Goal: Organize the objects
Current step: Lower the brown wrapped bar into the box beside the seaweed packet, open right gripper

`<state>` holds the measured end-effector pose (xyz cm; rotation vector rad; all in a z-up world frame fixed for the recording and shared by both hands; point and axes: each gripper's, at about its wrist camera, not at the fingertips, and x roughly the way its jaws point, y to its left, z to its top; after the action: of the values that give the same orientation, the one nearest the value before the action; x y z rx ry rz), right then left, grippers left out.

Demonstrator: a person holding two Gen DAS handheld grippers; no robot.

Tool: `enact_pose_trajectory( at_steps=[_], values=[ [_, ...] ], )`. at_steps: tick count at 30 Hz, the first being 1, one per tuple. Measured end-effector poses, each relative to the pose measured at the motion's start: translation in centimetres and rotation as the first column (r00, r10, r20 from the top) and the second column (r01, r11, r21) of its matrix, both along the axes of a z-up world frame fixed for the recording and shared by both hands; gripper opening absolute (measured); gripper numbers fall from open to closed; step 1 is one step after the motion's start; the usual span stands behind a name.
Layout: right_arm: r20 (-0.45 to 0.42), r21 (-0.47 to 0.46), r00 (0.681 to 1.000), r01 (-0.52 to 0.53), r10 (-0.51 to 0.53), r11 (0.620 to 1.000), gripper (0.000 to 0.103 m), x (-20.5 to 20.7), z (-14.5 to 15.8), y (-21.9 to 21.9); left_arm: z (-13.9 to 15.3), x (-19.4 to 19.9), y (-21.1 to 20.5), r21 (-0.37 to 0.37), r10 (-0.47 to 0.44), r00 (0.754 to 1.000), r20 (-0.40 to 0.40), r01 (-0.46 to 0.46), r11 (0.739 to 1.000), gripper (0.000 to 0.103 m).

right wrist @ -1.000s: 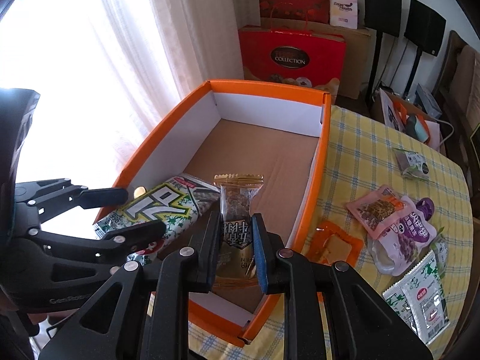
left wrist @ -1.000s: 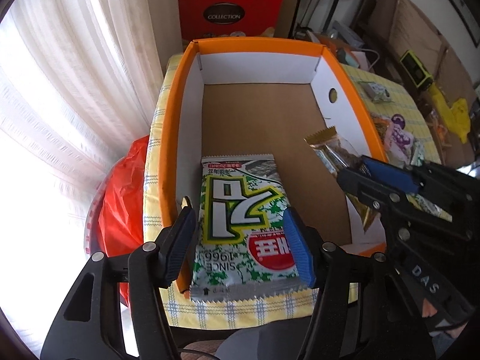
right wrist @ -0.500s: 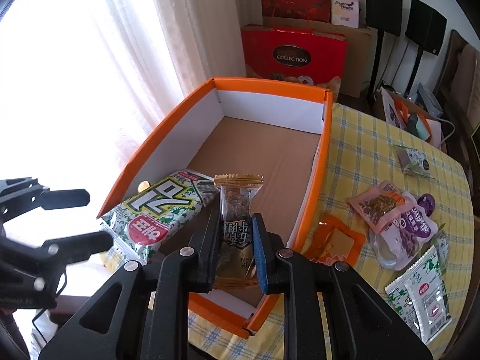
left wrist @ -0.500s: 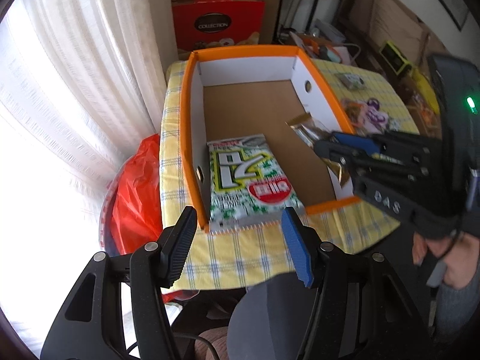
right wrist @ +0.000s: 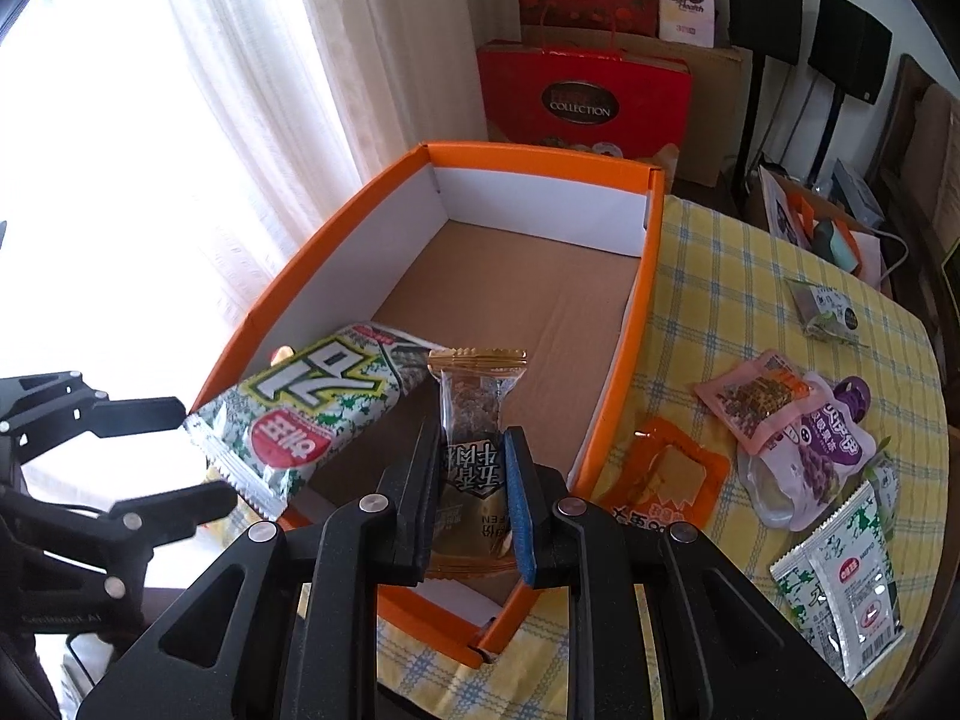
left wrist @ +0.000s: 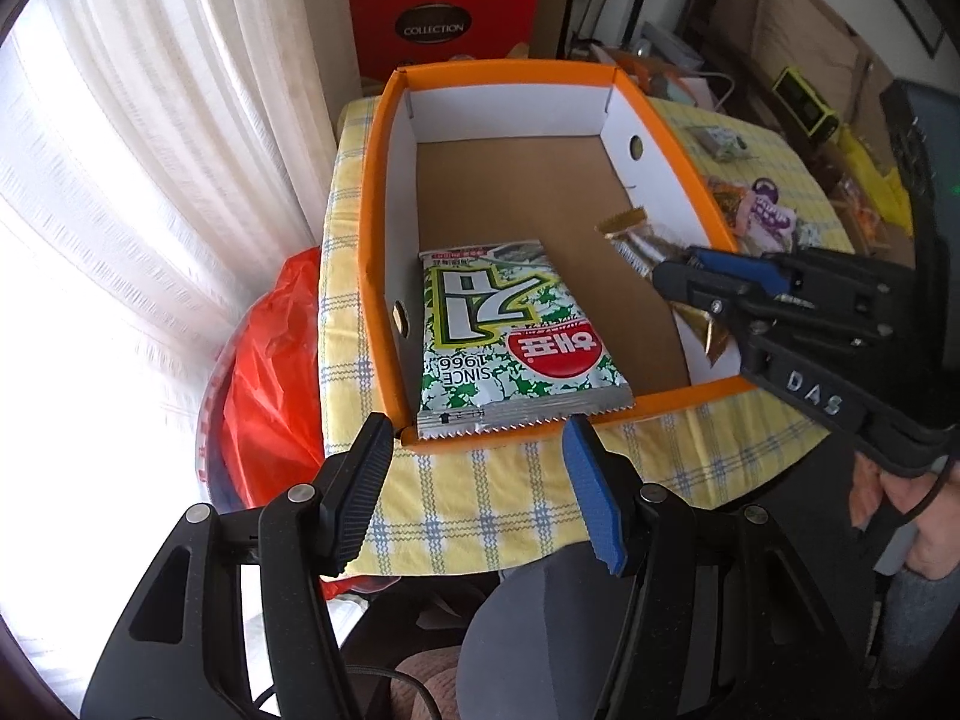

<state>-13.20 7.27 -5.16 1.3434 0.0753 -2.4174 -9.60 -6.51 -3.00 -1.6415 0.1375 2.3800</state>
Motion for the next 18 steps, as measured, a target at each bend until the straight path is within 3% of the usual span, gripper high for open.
enact_pose_trajectory(
  at_steps=[9, 18],
  values=[
    [0.014, 0.006, 1.000, 0.001, -0.001, 1.000, 0.020, 0.2, -0.4, -0.3, 0.3, -1.2, 0.9, -0.037, -0.013, 1.000, -0.007, 0.013, 0.999, 0.055],
    [0.032, 0.006, 0.999, 0.004, -0.004, 1.000, 0.020, -0.2, -0.5, -1.0, -1.7, -4.1, 2.6, -0.108, -0.020, 0.999, 0.039, 0.024, 0.994, 0.055]
  ],
)
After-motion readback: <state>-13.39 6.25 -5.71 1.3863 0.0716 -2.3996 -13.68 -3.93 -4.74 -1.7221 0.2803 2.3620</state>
